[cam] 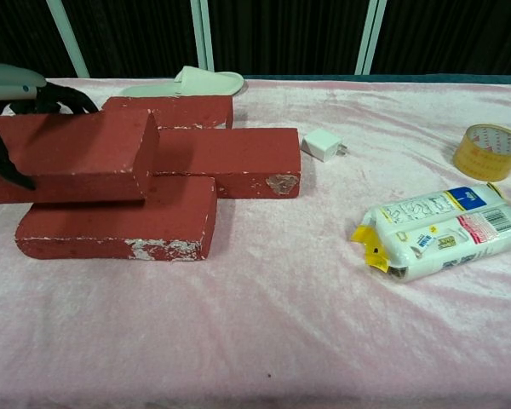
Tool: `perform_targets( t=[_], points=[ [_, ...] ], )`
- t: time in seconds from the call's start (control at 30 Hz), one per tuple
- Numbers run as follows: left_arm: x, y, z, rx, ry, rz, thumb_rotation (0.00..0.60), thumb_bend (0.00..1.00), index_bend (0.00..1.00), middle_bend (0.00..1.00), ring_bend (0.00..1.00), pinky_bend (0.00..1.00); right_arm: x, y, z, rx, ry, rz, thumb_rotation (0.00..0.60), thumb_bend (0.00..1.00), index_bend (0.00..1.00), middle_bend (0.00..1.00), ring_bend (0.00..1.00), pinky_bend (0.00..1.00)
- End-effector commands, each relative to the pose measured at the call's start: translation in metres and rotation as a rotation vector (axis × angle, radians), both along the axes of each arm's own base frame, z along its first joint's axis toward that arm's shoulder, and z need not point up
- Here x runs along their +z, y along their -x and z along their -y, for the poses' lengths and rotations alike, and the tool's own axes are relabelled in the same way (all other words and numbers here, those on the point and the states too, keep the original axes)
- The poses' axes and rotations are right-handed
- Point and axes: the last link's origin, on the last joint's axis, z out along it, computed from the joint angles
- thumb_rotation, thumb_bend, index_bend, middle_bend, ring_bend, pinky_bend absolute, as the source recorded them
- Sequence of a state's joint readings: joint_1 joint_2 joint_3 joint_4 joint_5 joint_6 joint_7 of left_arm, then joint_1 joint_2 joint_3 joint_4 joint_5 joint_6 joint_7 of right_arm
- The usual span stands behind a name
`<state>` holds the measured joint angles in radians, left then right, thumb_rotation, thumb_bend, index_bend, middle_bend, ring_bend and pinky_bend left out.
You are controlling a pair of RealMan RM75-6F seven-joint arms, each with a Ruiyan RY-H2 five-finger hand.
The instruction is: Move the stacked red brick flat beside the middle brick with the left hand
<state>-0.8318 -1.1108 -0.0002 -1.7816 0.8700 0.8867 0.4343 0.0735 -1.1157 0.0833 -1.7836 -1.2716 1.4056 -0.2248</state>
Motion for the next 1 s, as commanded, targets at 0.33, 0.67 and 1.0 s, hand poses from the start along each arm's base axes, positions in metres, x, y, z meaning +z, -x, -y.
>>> perform_targets(
  t=[0.33, 0.67, 1.0],
  points=[
    [0.052, 0.002, -0.069, 0.027, -0.049, -0.069, 0.6, 0.12, 0.25, 0.19, 0.0, 0.0, -0.001, 0.0, 0.0, -0.005, 0.0, -0.001, 0.6, 0.16, 0.08, 0.01, 0.13, 0.2],
    [0.048, 0.016, -0.083, 0.052, -0.029, -0.068, 0.6, 0.12, 0.25, 0.19, 0.0, 0.0, 0.0, 0.001, 0.0, -0.012, 0.011, -0.001, 0.6, 0.16, 0.08, 0.01, 0.13, 0.2],
    [0.041, 0.031, -0.085, 0.046, -0.013, -0.064, 0.6, 0.12, 0.25, 0.19, 0.0, 0.0, 0.001, 0.002, 0.001, -0.02, 0.011, -0.002, 0.6, 0.16, 0.08, 0.01, 0.13, 0.2]
  ],
)
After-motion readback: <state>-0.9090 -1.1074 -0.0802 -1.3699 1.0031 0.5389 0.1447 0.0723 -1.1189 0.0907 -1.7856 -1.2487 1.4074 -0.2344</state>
